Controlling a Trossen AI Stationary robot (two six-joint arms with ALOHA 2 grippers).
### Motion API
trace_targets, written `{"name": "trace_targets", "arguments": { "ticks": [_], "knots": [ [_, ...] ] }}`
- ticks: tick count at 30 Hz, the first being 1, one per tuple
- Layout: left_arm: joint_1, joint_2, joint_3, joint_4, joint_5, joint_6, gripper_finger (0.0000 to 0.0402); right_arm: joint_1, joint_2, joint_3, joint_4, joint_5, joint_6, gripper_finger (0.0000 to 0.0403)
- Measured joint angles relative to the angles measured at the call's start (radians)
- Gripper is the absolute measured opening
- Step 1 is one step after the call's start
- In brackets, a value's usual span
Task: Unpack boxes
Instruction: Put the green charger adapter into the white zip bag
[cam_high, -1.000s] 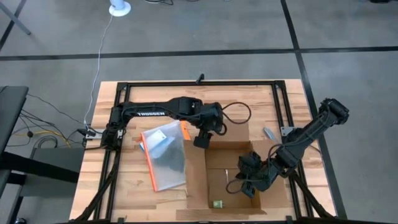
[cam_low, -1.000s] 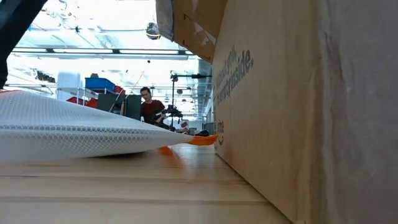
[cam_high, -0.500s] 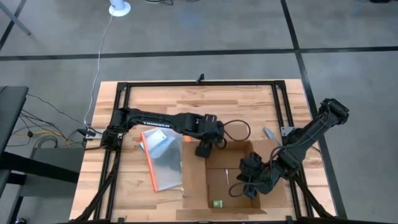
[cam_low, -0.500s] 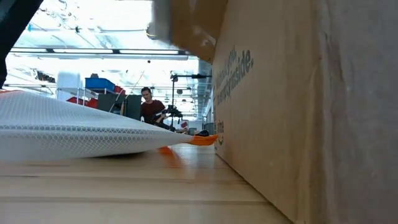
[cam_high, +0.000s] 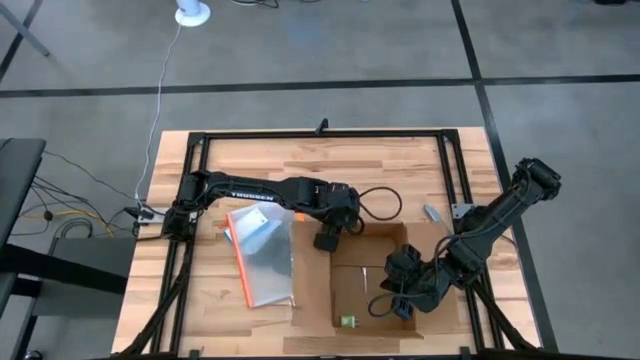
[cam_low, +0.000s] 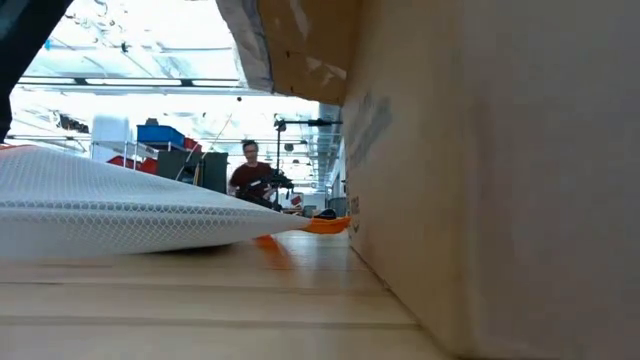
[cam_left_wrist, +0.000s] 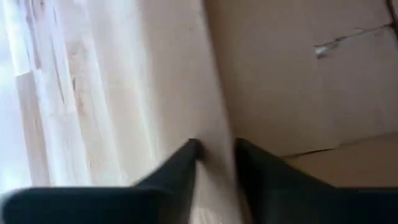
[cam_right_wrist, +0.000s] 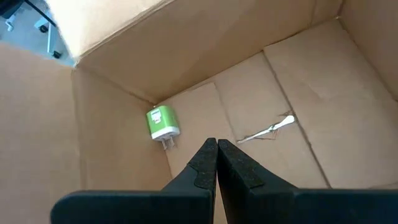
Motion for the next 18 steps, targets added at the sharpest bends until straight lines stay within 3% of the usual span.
{"name": "trace_targets", "arguments": {
  "ticks": [2, 12, 18],
  "knots": [
    [0.001, 0.0, 0.001, -0.004, -0.009, 0.018, 0.0016, 0.0, 0.0, 0.0, 0.001, 0.0, 0.002, 0.0],
    [-0.01, -0.007, 0.249, -0.25, -0.239, 0.06, 0.0002, -0.029, 0.0, 0.0, -0.032, 0.002, 0.004, 0.0],
    [-0.054, -0.007, 0.402, -0.286, -0.336, 0.068, 0.0001, -0.066, -0.001, 0.001, -0.005, 0.178, -0.008, 0.0]
  ]
}}
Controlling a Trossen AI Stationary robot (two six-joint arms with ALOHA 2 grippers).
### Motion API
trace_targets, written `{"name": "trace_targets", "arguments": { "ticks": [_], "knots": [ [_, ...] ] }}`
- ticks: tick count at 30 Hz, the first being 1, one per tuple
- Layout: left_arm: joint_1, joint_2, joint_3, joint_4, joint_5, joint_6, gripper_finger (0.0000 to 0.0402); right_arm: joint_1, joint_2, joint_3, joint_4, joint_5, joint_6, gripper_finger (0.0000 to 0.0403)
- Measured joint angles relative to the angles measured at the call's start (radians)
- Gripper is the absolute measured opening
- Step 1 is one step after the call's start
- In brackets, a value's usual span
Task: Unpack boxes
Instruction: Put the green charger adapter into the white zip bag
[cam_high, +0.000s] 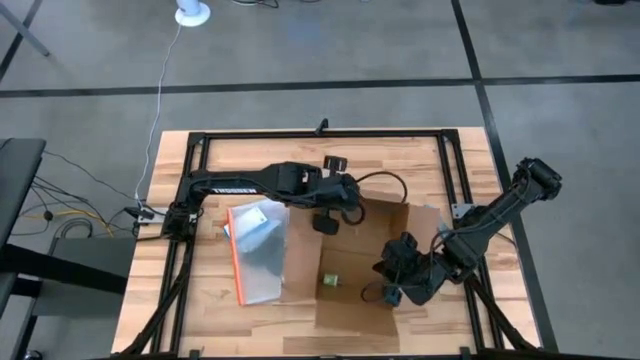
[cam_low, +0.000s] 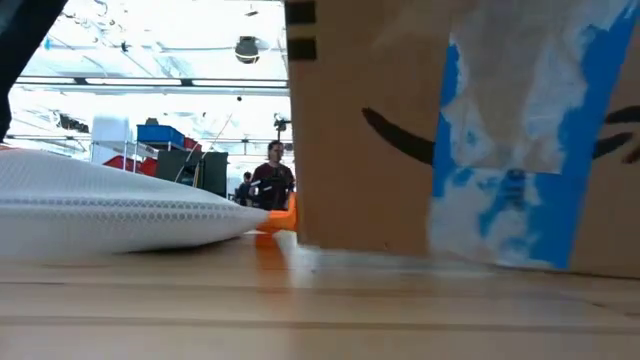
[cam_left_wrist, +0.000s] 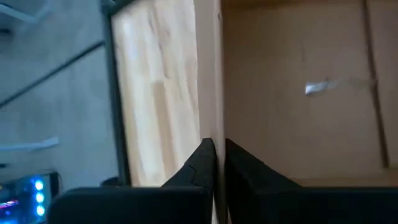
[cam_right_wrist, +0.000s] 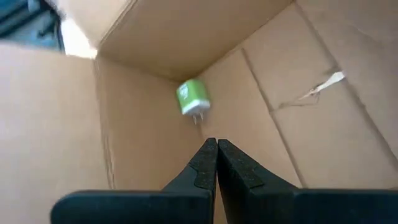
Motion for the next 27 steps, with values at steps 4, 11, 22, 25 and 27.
{"name": "trace_targets", "arguments": {
  "ticks": [4, 11, 22, 25, 27],
  "knots": [
    [-0.023, 0.0, 0.044, -0.007, -0.094, 0.032, 0.0, -0.055, -0.001, 0.0, 0.11, 0.008, -0.058, 0.0],
    [-0.04, -0.001, 0.067, 0.094, -0.175, 0.08, 0.0, -0.136, 0.0, 0.026, 0.119, 0.076, -0.163, 0.0],
    [-0.039, -0.001, 0.068, 0.215, -0.259, 0.214, 0.0, -0.171, 0.001, 0.204, -0.15, 0.117, -0.243, 0.0],
    [-0.027, -0.001, 0.068, 0.184, -0.258, 0.197, 0.0, -0.158, 0.0, 0.199, -0.224, 0.117, -0.157, 0.0],
    [-0.021, -0.001, 0.068, 0.19, -0.264, 0.197, 0.0, -0.157, 0.0, 0.166, -0.234, 0.104, -0.11, 0.0]
  ]
}}
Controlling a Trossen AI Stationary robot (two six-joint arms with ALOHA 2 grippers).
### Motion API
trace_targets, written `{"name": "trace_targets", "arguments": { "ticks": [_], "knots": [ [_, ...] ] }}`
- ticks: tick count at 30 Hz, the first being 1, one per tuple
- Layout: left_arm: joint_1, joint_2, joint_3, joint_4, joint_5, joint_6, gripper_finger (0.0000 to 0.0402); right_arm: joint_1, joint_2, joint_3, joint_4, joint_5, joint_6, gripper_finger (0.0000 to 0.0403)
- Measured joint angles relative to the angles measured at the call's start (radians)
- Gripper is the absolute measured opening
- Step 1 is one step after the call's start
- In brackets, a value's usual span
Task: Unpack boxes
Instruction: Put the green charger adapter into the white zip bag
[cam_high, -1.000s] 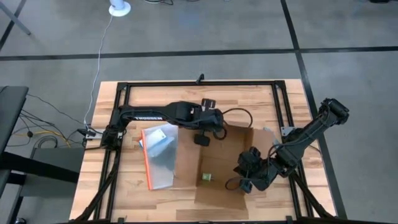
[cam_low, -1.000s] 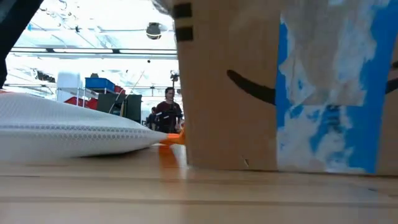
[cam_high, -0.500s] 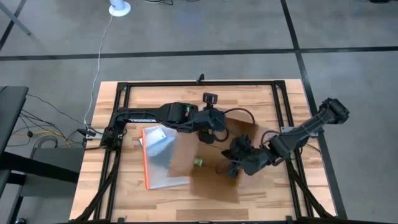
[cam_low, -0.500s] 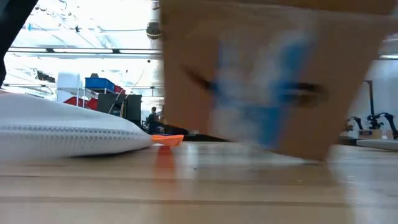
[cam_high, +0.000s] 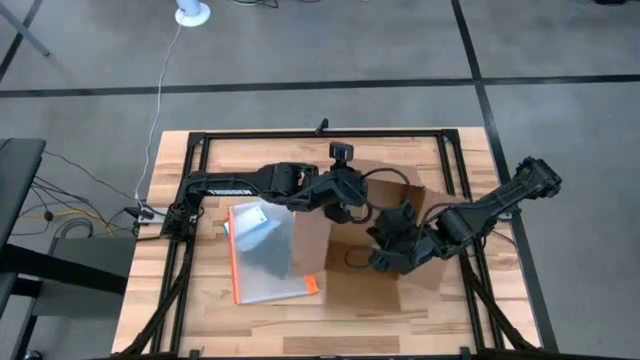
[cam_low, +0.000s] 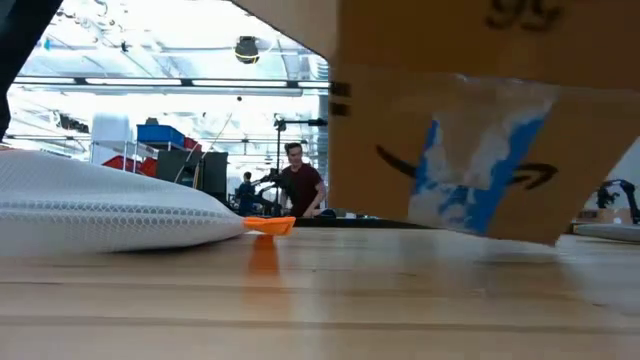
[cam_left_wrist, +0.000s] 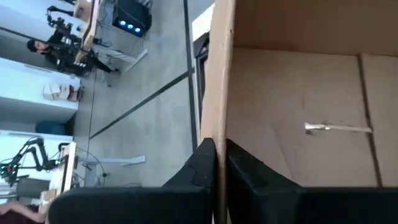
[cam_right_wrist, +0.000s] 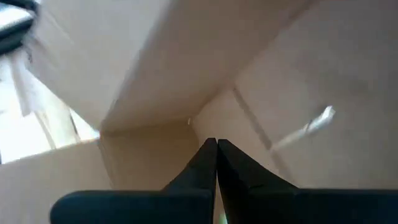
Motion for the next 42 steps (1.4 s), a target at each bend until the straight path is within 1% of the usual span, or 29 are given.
{"name": "trace_targets", "arguments": {
  "ticks": [4, 7, 9, 14, 15, 16, 18, 20, 22, 24, 28, 31, 34, 38, 42],
  "knots": [
    [0.017, 0.0, 0.0, 0.059, -0.009, 0.002, 0.0, -0.009, 0.002, -0.073, 0.045, -0.027, 0.081, 0.0],
    [0.034, 0.0, 0.0, 0.114, -0.009, 0.037, 0.0, -0.032, 0.001, -0.111, 0.098, -0.097, 0.085, 0.0],
    [0.042, 0.0, 0.0, 0.133, -0.012, 0.058, 0.0, -0.052, 0.002, -0.135, 0.118, -0.139, 0.085, 0.0],
    [0.044, 0.0, -0.001, 0.124, -0.002, 0.058, 0.0, -0.112, 0.002, -0.171, 0.113, -0.148, 0.08, 0.0],
    [0.044, 0.0, -0.001, 0.12, 0.007, 0.055, 0.0, -0.131, 0.001, -0.171, 0.103, -0.162, 0.055, 0.0002],
    [0.043, 0.0, -0.001, 0.116, 0.009, 0.053, 0.0, -0.152, 0.0, -0.17, 0.084, -0.201, 0.007, 0.0006],
    [0.042, 0.0, -0.008, 0.116, 0.013, 0.045, 0.0, -0.193, 0.004, -0.17, 0.015, -0.28, -0.066, 0.0023],
    [0.043, 0.0, -0.016, 0.113, 0.026, 0.029, 0.0, -0.234, 0.019, -0.171, -0.029, -0.316, -0.105, 0.0052],
    [0.044, 0.0, -0.024, 0.108, 0.035, 0.024, 0.0, -0.267, 0.034, -0.171, -0.043, -0.348, -0.16, 0.0087],
    [0.044, 0.0, -0.028, 0.11, 0.035, 0.031, 0.0, -0.298, 0.054, -0.17, -0.043, -0.405, -0.225, 0.0127],
    [0.048, 0.0, -0.028, 0.118, 0.036, 0.043, 0.0, -0.334, 0.125, -0.171, -0.11, -0.515, -0.325, 0.0208],
    [0.05, 0.0, -0.028, 0.122, 0.036, 0.048, 0.0, -0.351, 0.188, -0.17, -0.159, -0.629, -0.359, 0.025],
    [0.05, 0.002, -0.029, 0.116, 0.044, 0.047, 0.0, -0.356, 0.243, -0.17, -0.203, -0.675, -0.355, 0.0263],
    [0.048, 0.003, -0.03, 0.115, 0.06, 0.047, 0.0, -0.356, 0.297, -0.169, -0.248, -0.676, -0.357, 0.0263],
    [0.043, 0.004, -0.03, 0.112, 0.061, 0.055, 0.0, -0.349, 0.342, -0.166, -0.232, -0.673, -0.346, 0.0258]
  ]
}}
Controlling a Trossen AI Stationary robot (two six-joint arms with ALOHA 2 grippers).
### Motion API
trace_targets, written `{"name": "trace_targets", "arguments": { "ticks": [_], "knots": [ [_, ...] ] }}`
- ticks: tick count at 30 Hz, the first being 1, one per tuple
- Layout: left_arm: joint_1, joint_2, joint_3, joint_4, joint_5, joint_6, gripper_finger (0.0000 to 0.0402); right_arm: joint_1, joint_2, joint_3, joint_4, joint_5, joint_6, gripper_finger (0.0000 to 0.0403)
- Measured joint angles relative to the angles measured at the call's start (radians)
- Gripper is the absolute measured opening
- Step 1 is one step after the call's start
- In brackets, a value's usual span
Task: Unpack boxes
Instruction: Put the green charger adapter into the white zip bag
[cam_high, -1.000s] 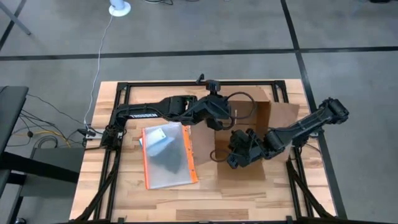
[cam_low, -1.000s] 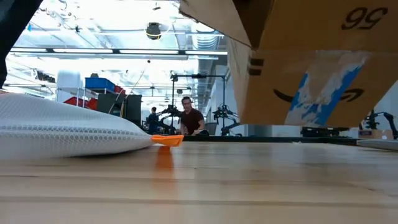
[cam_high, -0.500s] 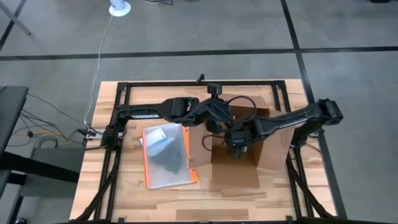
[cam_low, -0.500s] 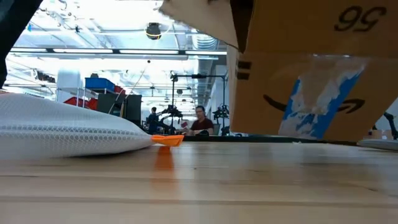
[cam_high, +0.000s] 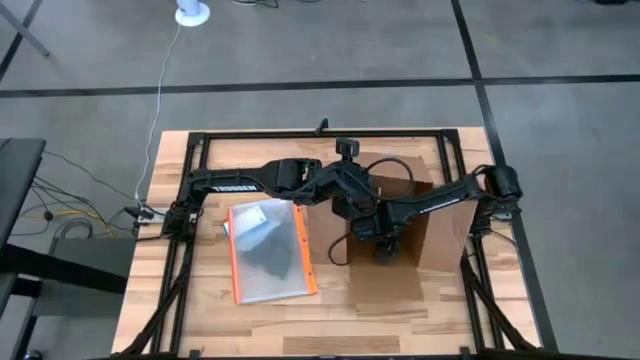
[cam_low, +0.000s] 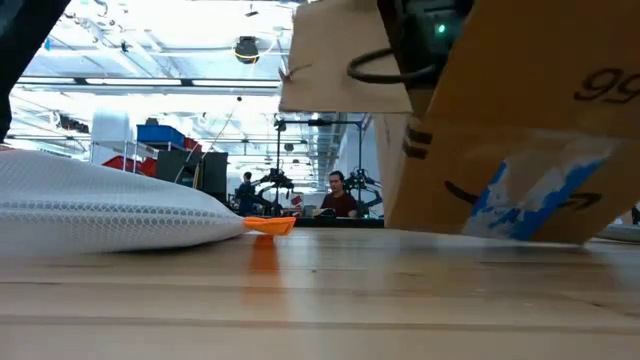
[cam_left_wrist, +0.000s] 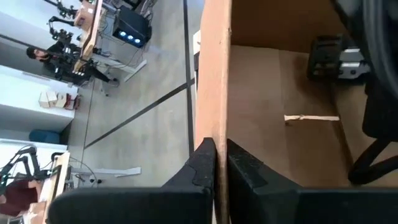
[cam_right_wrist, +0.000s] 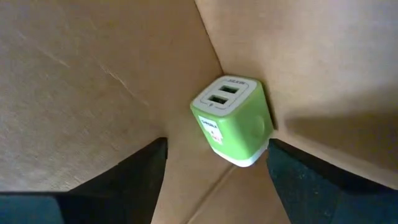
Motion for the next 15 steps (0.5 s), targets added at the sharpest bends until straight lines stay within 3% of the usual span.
{"name": "trace_targets", "arguments": {
  "ticks": [7, 15],
  "knots": [
    [-0.005, 0.0, 0.0, -0.002, 0.027, -0.004, 0.0, 0.007, 0.087, 0.004, 0.039, 0.03, 0.007, 0.024],
    [-0.004, 0.0, 0.0, -0.015, 0.027, 0.01, 0.0, 0.017, 0.105, 0.0, 0.051, 0.115, -0.162, 0.0226]
  ]
}}
